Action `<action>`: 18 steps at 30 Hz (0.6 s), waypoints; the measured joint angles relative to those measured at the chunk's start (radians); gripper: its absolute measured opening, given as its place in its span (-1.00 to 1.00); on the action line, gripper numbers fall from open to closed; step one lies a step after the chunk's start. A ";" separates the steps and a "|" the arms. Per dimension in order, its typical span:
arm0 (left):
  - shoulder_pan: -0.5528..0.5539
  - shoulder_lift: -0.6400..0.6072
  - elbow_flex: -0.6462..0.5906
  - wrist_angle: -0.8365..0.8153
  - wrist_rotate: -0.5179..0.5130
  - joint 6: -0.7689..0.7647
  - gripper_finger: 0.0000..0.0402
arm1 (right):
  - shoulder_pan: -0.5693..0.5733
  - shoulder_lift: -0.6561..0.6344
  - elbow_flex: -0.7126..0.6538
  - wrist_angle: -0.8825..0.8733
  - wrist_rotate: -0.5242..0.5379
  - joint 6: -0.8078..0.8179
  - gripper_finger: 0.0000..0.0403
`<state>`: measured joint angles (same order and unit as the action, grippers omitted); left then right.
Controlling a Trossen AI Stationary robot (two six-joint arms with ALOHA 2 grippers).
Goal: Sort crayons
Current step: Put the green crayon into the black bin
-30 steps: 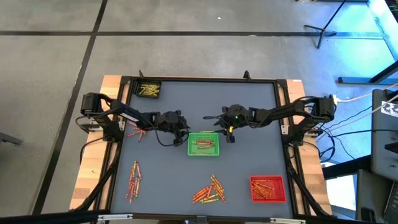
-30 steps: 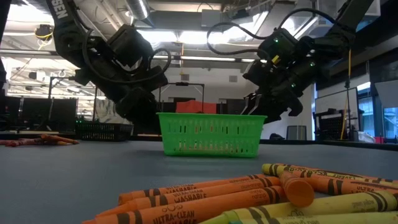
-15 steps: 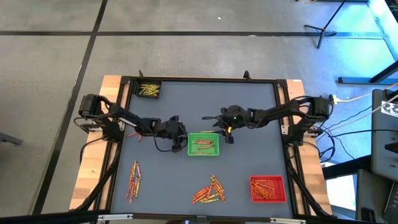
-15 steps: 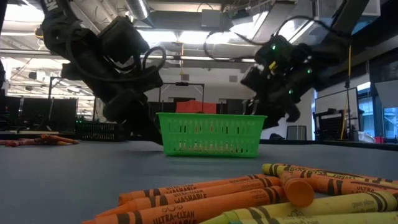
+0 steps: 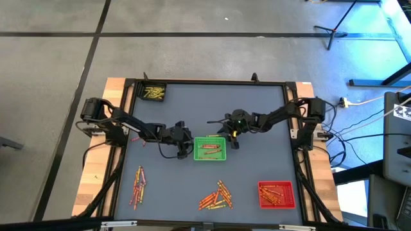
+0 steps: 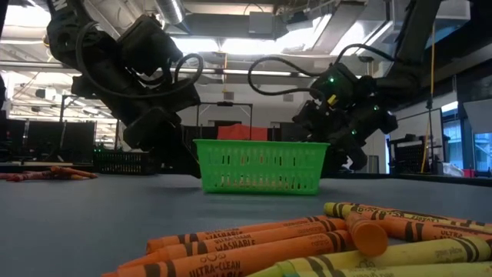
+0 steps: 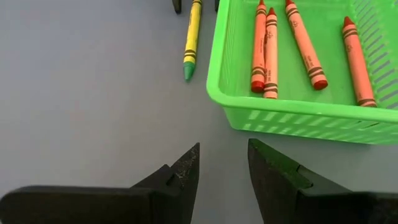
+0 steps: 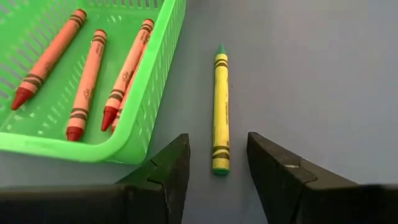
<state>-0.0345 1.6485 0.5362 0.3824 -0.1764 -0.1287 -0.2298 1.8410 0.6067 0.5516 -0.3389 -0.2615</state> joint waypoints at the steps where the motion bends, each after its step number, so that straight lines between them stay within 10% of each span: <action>1: 0.000 0.000 0.000 0.000 0.000 0.000 -0.40 | 0.000 0.006 0.001 0.003 0.002 0.003 -0.20; 13: 0.001 -0.002 0.000 0.021 -0.050 0.062 -0.40 | 0.003 0.016 0.002 -0.019 0.094 -0.051 -0.93; 18: 0.001 -0.053 0.000 0.005 -0.051 0.087 -0.40 | 0.003 -0.025 0.002 -0.035 0.140 -0.079 -0.89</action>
<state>-0.0334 1.5957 0.5362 0.3875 -0.2272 -0.0417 -0.2265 1.8162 0.6083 0.5165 -0.1989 -0.3406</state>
